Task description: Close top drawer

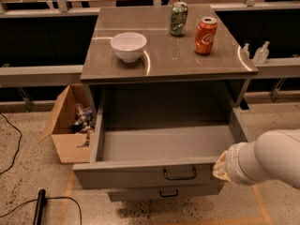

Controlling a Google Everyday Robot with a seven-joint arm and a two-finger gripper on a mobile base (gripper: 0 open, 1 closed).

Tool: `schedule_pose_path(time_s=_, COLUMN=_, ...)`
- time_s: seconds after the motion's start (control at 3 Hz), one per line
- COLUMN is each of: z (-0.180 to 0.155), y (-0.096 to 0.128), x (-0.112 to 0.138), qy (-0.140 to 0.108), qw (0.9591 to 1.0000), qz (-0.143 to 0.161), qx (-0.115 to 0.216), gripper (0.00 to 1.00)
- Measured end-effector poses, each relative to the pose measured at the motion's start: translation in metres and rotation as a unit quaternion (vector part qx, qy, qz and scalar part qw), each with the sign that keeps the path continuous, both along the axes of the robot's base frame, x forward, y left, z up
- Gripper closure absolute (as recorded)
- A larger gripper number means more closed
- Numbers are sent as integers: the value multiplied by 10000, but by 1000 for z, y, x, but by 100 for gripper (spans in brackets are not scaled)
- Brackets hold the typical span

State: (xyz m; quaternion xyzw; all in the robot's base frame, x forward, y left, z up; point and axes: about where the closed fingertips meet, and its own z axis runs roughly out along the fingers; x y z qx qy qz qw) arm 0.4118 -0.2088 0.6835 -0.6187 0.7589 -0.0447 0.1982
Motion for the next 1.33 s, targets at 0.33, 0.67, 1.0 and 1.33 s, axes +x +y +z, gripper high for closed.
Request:
schedule_pose_path(time_s=0.33, z=7, y=-2, x=41, qy=-450, qw=9990, qz=15, qx=-71, gripper=100)
schedule_pose_path(time_s=0.67, z=6, y=6, x=82, qy=-741, qw=9972, qz=113, qx=-65, gripper=100)
schedule_pose_path(time_s=1.0, z=0, y=15, x=117, qy=-856, qw=9961, qz=201, qx=-13, gripper=100)
schedule_pose_path(time_s=1.33, z=-8, y=23, x=149, qy=-889, qw=9957, qz=261, qx=36, gripper=100)
